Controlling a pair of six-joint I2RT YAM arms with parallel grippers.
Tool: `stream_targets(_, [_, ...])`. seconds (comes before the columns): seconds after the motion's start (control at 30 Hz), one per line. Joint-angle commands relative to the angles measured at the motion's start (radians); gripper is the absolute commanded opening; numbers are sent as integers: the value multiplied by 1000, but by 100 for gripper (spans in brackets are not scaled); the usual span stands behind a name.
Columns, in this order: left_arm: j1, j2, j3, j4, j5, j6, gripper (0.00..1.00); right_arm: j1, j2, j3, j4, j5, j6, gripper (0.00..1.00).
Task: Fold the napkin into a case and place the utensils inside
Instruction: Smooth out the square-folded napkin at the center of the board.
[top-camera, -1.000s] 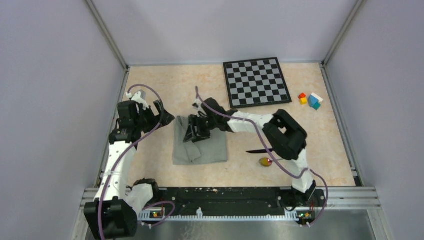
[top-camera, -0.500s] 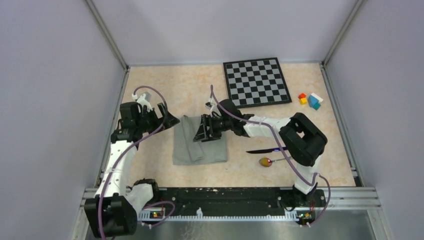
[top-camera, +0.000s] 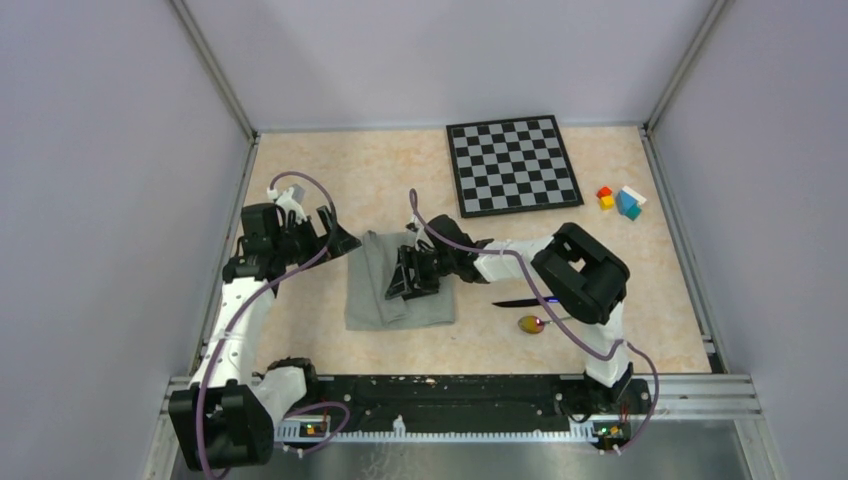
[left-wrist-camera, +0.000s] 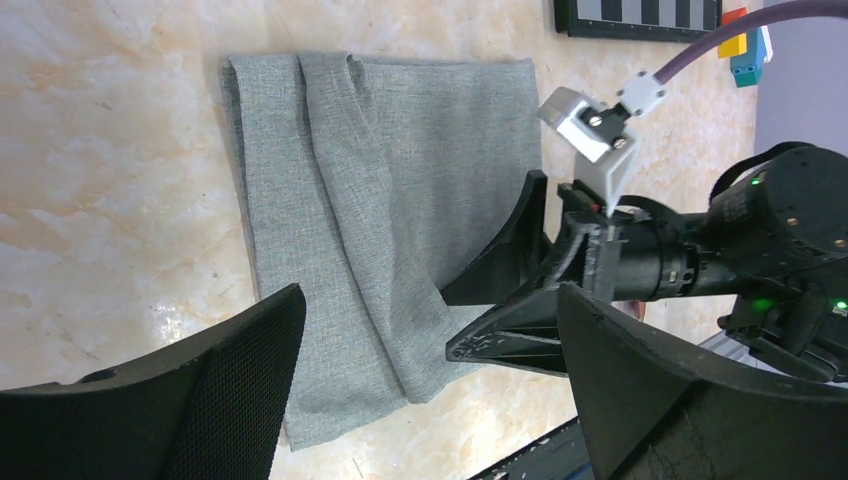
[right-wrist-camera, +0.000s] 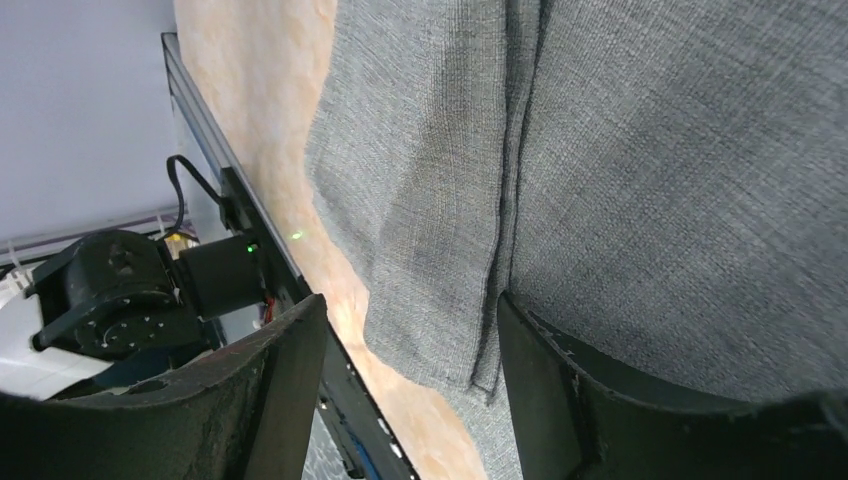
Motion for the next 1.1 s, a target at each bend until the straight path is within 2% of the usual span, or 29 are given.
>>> stream_targets(0.0, [3, -4, 42, 30, 16, 25, 99, 37, 30, 83, -13, 29, -31, 63])
stream_targets(0.27, [3, -39, 55, 12, -30, 23, 99, 114, 65, 234, -46, 71, -26, 61])
stream_targets(0.47, [4, -82, 54, 10, -90, 4, 99, 141, 156, 323, 92, 24, 114, 60])
stream_targets(0.53, [4, -84, 63, 5, -99, 11, 99, 138, 123, 308, 104, 29, 121, 60])
stream_targets(0.7, [3, -80, 63, -1, -95, 22, 99, 120, 17, 254, -32, 69, 31, 63])
stream_targets(0.87, [3, -69, 59, 2, -61, 19, 99, 85, -56, 72, 3, 80, 47, 64])
stream_targets(1.07, [3, -68, 55, 5, -48, 20, 99, 85, -122, -69, 66, 125, 86, 64])
